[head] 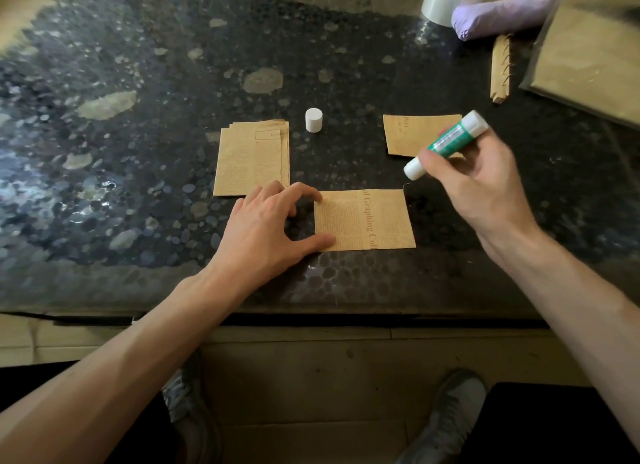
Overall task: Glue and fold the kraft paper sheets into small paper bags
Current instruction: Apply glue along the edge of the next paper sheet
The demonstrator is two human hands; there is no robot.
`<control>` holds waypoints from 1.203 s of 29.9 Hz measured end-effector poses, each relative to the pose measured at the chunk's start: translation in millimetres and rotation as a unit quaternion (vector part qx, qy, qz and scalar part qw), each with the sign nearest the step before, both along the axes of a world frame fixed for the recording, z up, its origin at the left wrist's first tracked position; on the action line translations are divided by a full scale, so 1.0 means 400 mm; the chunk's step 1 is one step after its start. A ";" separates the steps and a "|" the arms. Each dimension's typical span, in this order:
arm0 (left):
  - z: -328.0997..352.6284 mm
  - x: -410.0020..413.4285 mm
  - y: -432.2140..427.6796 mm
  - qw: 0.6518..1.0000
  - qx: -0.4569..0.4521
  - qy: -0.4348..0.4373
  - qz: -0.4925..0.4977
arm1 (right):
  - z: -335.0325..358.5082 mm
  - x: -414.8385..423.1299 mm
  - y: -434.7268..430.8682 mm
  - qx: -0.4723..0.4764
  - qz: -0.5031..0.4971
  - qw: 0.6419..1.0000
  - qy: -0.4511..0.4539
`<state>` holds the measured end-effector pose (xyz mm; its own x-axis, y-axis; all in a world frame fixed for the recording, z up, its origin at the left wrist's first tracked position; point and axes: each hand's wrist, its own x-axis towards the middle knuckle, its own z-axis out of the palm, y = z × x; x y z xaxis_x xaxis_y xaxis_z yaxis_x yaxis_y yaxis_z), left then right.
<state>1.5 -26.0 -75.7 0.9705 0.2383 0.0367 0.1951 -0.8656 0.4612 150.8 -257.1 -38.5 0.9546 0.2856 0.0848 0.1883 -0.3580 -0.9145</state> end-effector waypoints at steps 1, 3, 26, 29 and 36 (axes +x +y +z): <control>0.000 0.000 -0.001 1.000 0.001 -0.001 0.001 | -0.003 -0.006 0.010 -0.001 0.014 1.000 -0.006; -0.002 0.000 -0.001 1.000 0.002 -0.002 0.002 | -0.009 -0.023 0.036 -0.017 0.055 0.998 -0.033; -0.009 -0.002 0.001 1.000 0.003 -0.012 0.003 | -0.030 -0.087 0.176 -0.161 0.186 0.952 -0.183; -0.009 -0.002 0.001 1.000 0.004 -0.011 0.003 | -0.032 -0.088 0.173 -0.159 0.179 0.952 -0.188; -0.009 0.000 0.003 1.000 0.004 -0.011 0.003 | -0.040 -0.079 0.161 -0.164 0.193 0.951 -0.180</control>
